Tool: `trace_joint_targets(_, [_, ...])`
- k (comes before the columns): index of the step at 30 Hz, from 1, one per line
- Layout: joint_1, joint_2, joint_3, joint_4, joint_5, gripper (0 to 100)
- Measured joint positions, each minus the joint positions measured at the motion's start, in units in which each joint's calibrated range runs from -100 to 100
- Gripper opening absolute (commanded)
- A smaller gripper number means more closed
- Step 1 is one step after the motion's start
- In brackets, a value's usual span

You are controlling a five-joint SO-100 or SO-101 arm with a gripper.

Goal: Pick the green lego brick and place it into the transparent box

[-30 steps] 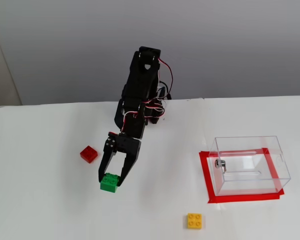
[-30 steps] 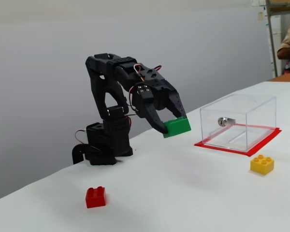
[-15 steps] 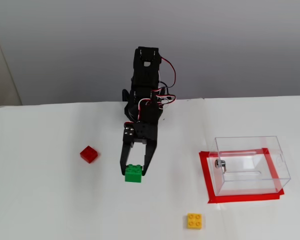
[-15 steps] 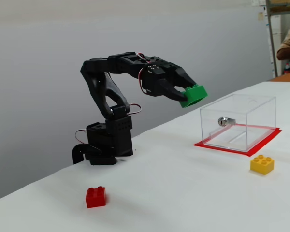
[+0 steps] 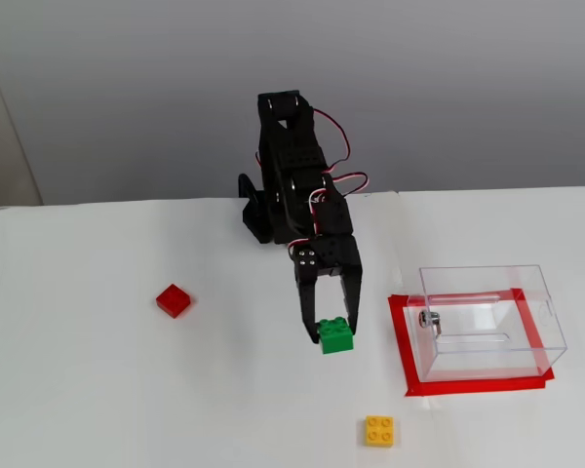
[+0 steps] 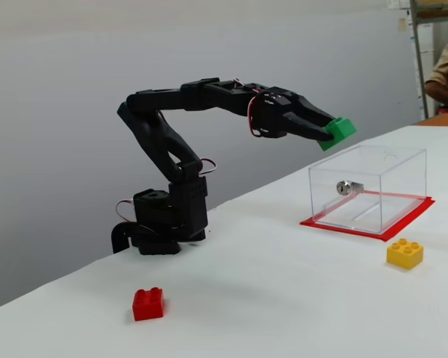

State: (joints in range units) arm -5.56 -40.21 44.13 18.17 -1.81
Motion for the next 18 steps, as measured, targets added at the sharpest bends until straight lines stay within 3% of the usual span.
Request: trace_joint_targets(18, [-28.21, 0.00, 0.00, 0.00, 0.00, 11])
